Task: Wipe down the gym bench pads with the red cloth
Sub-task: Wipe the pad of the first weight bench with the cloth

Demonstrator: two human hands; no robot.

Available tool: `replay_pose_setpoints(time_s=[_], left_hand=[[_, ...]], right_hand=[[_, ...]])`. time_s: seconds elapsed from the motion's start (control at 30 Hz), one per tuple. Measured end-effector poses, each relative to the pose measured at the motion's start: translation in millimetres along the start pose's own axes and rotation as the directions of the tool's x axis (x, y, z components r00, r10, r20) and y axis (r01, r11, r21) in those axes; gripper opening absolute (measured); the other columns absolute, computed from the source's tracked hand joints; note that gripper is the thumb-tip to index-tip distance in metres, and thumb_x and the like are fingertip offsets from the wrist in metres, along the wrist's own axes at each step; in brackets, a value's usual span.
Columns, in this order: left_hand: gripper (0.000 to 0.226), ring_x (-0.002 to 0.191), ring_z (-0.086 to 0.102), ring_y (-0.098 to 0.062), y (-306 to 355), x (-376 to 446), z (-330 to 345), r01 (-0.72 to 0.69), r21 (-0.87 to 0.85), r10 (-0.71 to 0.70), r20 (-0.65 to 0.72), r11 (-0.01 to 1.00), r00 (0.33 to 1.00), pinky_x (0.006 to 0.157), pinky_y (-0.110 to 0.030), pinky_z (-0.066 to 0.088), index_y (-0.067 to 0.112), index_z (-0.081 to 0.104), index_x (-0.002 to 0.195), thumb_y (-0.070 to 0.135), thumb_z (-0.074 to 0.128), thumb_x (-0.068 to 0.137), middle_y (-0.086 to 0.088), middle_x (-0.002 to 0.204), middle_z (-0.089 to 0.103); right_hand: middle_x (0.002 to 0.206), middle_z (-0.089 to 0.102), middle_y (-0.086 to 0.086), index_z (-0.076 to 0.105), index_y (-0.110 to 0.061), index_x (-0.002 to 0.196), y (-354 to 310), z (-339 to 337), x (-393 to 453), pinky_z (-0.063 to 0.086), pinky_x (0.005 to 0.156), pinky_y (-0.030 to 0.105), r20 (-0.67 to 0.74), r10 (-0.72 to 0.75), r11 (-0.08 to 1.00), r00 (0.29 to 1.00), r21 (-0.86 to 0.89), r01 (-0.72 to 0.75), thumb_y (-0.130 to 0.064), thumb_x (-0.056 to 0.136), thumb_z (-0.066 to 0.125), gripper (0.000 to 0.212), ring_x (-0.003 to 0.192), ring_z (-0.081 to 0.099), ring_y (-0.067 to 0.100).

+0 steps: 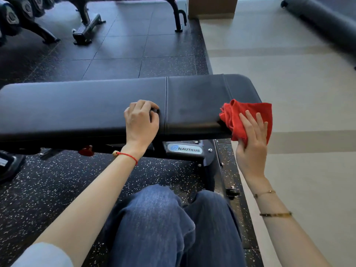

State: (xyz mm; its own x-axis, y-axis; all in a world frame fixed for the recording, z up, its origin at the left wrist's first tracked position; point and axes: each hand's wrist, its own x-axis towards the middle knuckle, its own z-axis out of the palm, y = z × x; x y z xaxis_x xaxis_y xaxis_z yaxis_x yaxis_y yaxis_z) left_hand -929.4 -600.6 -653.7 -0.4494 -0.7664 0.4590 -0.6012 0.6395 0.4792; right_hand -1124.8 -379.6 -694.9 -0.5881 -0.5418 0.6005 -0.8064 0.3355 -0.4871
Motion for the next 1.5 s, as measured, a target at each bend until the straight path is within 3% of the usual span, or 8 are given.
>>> replay_pose_setpoints(time_s=[0.2,0.43,0.7,0.9,1.03,1.2,1.3,1.5], left_hand=[[0.02,0.105,0.051,-0.026,7.4,1.7,13.0,-0.019,-0.001,0.019,-0.009,1.0,1.0,0.09,-0.036,0.036,0.016,0.065,0.096,0.007,0.049,0.088,-0.003,0.102,0.062],[0.02,0.105,0.05,-0.03,10.3,-0.9,19.5,-0.048,0.1,0.049,-0.013,0.994,0.999,0.087,-0.038,0.038,0.012,0.062,0.101,0.006,0.048,0.088,-0.007,0.106,0.06],[0.019,0.104,0.051,-0.031,7.6,-3.3,18.6,-0.066,0.12,0.068,-0.014,0.991,0.998,0.087,-0.039,0.041,0.011,0.062,0.102,0.006,0.048,0.089,-0.008,0.106,0.06],[0.02,0.105,0.05,-0.032,10.0,-2.6,18.0,-0.073,0.154,0.073,0.006,0.985,0.997,0.087,-0.041,0.042,0.01,0.061,0.103,0.006,0.048,0.088,-0.009,0.107,0.059],[0.02,0.104,0.05,-0.032,10.5,-2.6,17.7,-0.074,0.17,0.073,0.013,0.983,0.997,0.087,-0.041,0.043,0.011,0.06,0.103,0.006,0.048,0.088,-0.009,0.106,0.058],[0.021,0.104,0.051,-0.033,10.7,-1.6,17.4,-0.081,0.179,0.079,0.021,0.981,0.997,0.088,-0.041,0.042,0.011,0.061,0.102,0.005,0.05,0.086,-0.008,0.106,0.059],[0.022,0.103,0.051,-0.032,7.4,-1.1,17.9,-0.1,0.167,0.098,0.017,0.981,0.995,0.089,-0.041,0.043,0.011,0.061,0.102,0.006,0.049,0.086,-0.007,0.106,0.059],[0.027,0.103,0.052,-0.03,8.3,-1.9,18.4,-0.112,0.145,0.115,-0.007,0.983,0.993,0.088,-0.039,0.044,0.011,0.061,0.102,0.013,0.039,0.087,-0.007,0.105,0.06]], right_hand=[[0.144,0.047,-0.001,0.05,-0.016,0.135,-13.8,-1.3,11.2,0.008,0.121,0.04,-0.053,0.171,0.983,0.984,0.082,-0.167,-0.002,0.089,0.054,0.048,0.144,0.024,0.023],[0.137,0.054,0.009,0.06,-0.02,0.125,-25.0,-13.3,87.1,0.019,0.117,0.042,0.288,0.24,0.971,0.927,-0.078,-0.227,-0.016,0.089,0.057,0.036,0.132,0.039,0.034],[0.145,0.047,-0.003,0.051,-0.023,0.135,-52.6,-6.4,54.0,0.012,0.118,0.03,0.478,-0.064,0.997,0.876,0.058,0.041,-0.007,0.087,0.058,0.051,0.14,0.033,0.02],[0.115,0.067,0.004,0.059,-0.031,0.122,-35.3,4.4,119.5,0.044,0.092,0.034,0.426,0.15,0.988,0.892,-0.033,-0.151,-0.023,0.087,0.057,0.036,0.109,0.058,0.031],[0.13,0.056,0.016,0.053,-0.028,0.131,-61.3,40.0,142.7,0.038,0.101,0.04,0.578,0.099,0.994,0.81,-0.102,-0.048,-0.026,0.087,0.056,0.043,0.12,0.049,0.038],[0.148,0.043,0.003,0.047,-0.026,0.137,-94.1,50.6,114.4,0.022,0.117,0.034,0.661,-0.112,0.993,0.742,0.044,0.11,-0.026,0.084,0.062,0.056,0.14,0.032,0.025],[0.144,0.048,-0.006,0.05,-0.029,0.134,-80.1,35.8,98.8,0.023,0.114,0.031,0.596,-0.172,0.985,0.784,0.086,0.151,-0.021,0.083,0.063,0.054,0.139,0.035,0.017],[0.125,0.061,0.006,0.057,-0.03,0.126,-34.7,30.3,138.9,0.043,0.098,0.039,0.435,0.082,0.994,0.897,-0.095,-0.044,-0.02,0.081,0.062,0.046,0.115,0.056,0.033]])
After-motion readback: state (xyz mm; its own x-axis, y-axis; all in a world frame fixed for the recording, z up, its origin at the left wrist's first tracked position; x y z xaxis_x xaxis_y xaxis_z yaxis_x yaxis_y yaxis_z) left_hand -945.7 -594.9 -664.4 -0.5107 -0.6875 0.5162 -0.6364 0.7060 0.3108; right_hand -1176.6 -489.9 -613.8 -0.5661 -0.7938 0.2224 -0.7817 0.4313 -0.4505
